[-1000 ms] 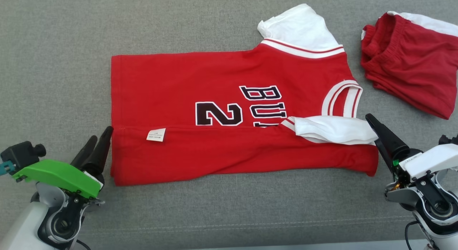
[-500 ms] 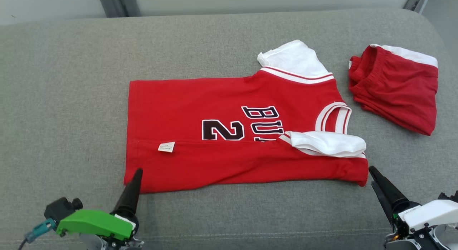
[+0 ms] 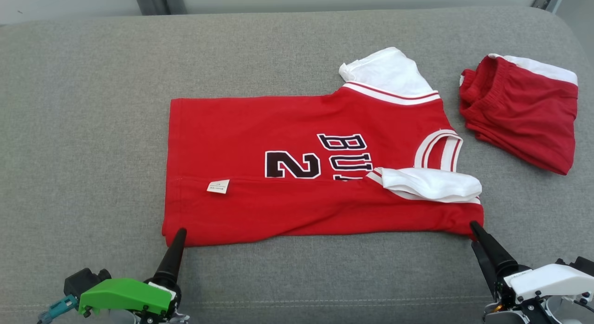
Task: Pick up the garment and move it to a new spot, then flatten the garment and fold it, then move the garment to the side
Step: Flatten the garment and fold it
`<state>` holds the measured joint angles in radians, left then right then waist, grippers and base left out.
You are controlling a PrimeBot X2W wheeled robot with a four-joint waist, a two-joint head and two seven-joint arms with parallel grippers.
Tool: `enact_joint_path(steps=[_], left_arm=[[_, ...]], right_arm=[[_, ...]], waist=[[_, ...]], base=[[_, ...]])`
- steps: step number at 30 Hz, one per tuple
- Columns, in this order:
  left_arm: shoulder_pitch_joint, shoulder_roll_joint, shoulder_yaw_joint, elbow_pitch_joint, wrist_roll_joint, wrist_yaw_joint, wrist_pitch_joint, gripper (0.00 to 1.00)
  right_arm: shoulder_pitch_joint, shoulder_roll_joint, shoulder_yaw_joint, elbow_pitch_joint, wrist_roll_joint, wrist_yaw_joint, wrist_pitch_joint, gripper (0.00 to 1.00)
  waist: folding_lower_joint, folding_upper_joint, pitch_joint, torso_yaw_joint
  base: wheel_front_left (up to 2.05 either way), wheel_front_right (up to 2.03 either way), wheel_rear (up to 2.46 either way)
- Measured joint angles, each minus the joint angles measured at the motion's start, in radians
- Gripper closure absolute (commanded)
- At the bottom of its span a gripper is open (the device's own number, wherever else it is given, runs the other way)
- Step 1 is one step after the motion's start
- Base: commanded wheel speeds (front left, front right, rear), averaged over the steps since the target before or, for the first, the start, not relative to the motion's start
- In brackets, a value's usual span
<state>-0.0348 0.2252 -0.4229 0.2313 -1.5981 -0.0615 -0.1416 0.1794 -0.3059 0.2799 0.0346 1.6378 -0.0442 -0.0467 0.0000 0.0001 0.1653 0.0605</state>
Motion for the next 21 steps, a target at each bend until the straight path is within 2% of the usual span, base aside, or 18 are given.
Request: enact_joint_path(steps=[11, 21], left_arm=[[-0.064, -0.007, -0.018, 0.037, 0.019, 0.0, 0.009, 0.0], [-0.069, -0.015, -0.023, 0.055, 0.021, -0.004, 0.009, 0.0]], right_arm=[[-0.086, 0.045, 0.008, 0.077, 0.0, 0.018, -0.02, 0.0], [-0.093, 0.065, 0.021, 0.128, 0.0, 0.039, -0.023, 0.0]], waist=[[0.0, 0.0, 0.05, 0.0], [0.0, 0.0, 0.053, 0.002]], base=[[0.0, 0.0, 0.0], [0.0, 0.0, 0.0]])
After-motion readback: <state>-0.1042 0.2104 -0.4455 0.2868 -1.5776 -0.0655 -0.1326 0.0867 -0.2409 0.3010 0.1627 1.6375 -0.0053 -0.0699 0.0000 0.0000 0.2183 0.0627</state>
